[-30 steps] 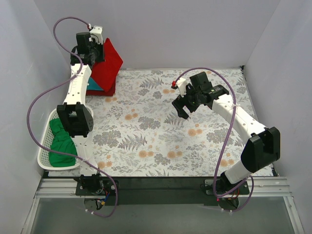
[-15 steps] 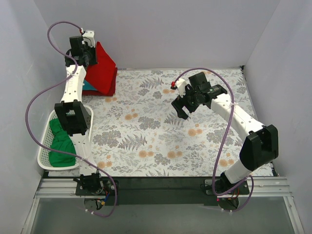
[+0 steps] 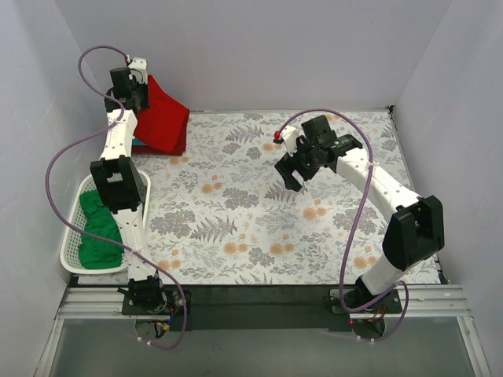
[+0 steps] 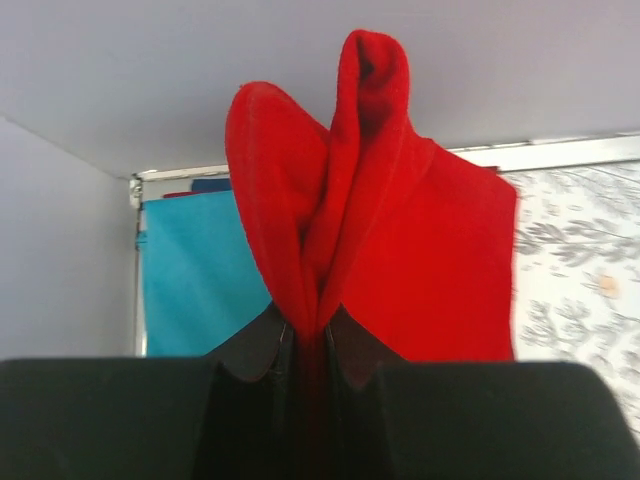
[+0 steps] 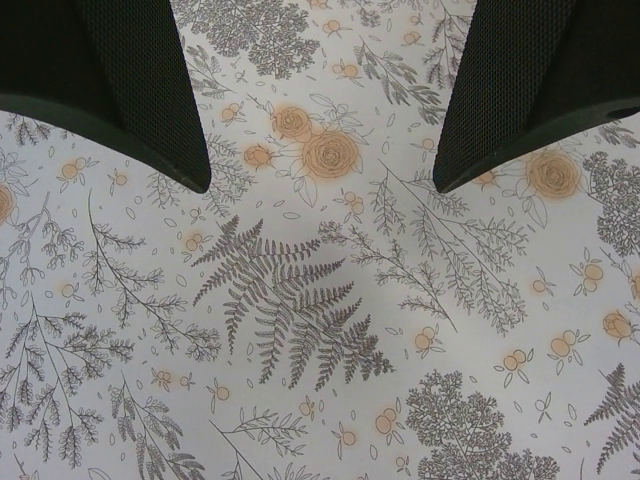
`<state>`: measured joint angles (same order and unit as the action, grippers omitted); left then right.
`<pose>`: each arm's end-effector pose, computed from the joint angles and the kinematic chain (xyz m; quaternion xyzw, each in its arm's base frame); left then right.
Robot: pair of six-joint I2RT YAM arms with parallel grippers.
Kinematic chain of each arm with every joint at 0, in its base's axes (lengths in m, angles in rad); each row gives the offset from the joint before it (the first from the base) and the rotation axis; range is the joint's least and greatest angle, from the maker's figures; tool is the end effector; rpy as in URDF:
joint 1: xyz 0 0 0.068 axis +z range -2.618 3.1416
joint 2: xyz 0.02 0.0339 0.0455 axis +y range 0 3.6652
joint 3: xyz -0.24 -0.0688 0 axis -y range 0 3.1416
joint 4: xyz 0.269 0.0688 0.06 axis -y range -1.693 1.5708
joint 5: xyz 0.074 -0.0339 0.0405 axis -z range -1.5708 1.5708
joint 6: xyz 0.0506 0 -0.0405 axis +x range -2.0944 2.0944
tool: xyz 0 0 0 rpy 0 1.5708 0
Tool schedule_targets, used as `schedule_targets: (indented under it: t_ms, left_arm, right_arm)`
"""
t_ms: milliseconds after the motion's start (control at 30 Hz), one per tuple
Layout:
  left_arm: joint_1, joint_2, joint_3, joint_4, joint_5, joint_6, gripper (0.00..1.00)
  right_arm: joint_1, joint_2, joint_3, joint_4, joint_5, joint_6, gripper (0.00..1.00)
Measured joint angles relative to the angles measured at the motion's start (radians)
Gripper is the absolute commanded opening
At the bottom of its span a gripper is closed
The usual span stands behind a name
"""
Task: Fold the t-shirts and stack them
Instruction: Neatly place the folded tshirt to the corner, then reset both grippers
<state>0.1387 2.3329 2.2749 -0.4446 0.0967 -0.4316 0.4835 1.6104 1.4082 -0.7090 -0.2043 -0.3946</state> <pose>0.5619 0.0735 0.2715 -0.2182 0.8319 -0.1154 0.4970 0.3324 0.1861 0.2604 -0.4300 0.8379 0.1107 0.3176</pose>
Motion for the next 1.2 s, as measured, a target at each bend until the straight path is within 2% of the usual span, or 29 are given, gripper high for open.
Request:
schedule_targets:
  t_ms: [67, 133, 200, 267, 333, 367, 567, 767, 933, 1200]
  left_arm:
    - [0.010, 0.023, 0.011, 0.018, -0.021, 0.010, 0.00]
    - [0.017, 0.044, 0.016, 0.038, -0.042, 0.018, 0.14]
    - [0.020, 0.064, 0.019, 0.060, -0.080, 0.032, 0.33]
    - [0.023, 0.081, 0.019, 0.072, -0.116, 0.050, 0.57]
    - [0.025, 0.092, 0.019, 0.071, -0.151, 0.065, 0.73]
    - [0.025, 0.093, 0.019, 0.071, -0.165, 0.070, 0.78]
    - [0.025, 0.079, 0.019, 0.063, -0.189, 0.086, 0.83]
    - [0.023, 0.007, 0.018, -0.074, -0.170, 0.054, 0.86]
    - [0.017, -0.144, -0.012, -0.255, -0.043, -0.031, 0.88]
    - [-0.017, -0.467, -0.294, -0.418, 0.193, -0.181, 0.90]
  right_arm:
    - [0.000, 0.004, 0.003, 0.000, 0.000, 0.000, 0.98]
    - [0.000, 0.005, 0.004, 0.000, 0.000, 0.000, 0.98]
    - [0.000, 0.008, 0.007, 0.000, 0.000, 0.000, 0.98]
    - [0.000, 0.010, 0.011, -0.002, 0.001, 0.000, 0.98]
    - [0.000, 0.012, 0.015, -0.003, 0.000, 0.000, 0.98]
    - [0.000, 0.013, 0.018, -0.002, 0.000, 0.000, 0.98]
    - [0.000, 0.013, 0.019, -0.003, 0.019, -0.003, 0.98]
    - [-0.044, 0.005, 0.016, -0.004, 0.021, -0.013, 0.98]
    - [-0.156, -0.027, 0.016, -0.006, 0.011, -0.014, 0.98]
    - [-0.328, -0.151, -0.082, -0.012, -0.008, -0.017, 0.98]
